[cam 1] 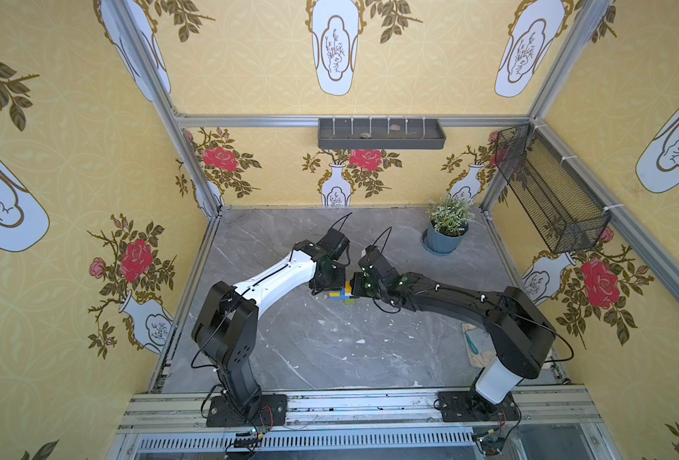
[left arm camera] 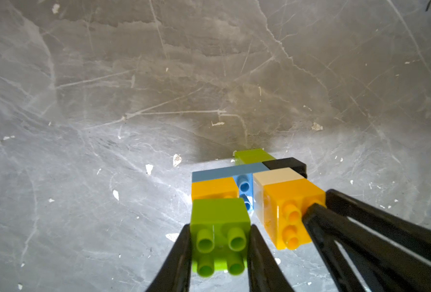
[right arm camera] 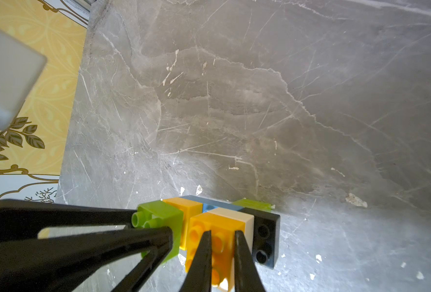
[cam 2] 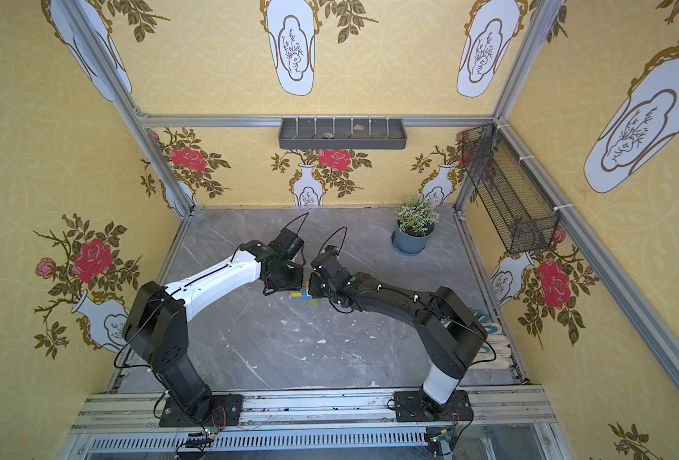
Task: Assemble the number 4 with lego
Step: Assemble the lego brick with the lego brick.
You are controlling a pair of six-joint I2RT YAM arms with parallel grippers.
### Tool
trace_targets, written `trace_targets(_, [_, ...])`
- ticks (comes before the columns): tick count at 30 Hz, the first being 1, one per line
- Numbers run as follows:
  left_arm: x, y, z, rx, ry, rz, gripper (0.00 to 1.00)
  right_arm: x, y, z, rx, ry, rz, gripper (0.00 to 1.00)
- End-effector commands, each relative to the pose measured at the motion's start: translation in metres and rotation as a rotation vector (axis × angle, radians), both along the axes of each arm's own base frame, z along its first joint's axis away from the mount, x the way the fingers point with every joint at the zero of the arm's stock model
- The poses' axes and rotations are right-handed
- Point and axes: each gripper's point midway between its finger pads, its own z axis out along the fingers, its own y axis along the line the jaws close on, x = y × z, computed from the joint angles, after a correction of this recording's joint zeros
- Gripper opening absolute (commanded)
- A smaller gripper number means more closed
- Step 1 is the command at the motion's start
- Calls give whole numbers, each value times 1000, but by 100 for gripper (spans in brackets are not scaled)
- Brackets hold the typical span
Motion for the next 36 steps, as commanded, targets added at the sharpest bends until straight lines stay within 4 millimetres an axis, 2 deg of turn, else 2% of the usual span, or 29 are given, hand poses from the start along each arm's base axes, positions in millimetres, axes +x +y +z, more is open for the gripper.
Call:
trace_targets(1, [-3,5,-9,37,26,-4,28,-77,-87,-74,-402,351,28,13])
trace_targets(9, [0,-1,-7,32,30,-18,28,-76,-88,-74,-402,352,26,13])
trace_targets(17, [-2,-6,-14,79,55,-45,27,-77,-89,-76,-403,354,28,13])
trace_targets(20, [-1,-4,-15,96,48,-26,25,-77,-88,-76,-398,354,26,13])
trace_targets(24, [-1,-2,-18,102,45,6,29,-77,-89,-76,-397,355,26,13])
trace_targets(28, [-2,-1,-21,101,41,16,25,-78,-90,-76,-397,353,25,13])
trace_targets(36, [-10,7,-17,95,23,77,24,-77,-90,-77,-394,354,24,13])
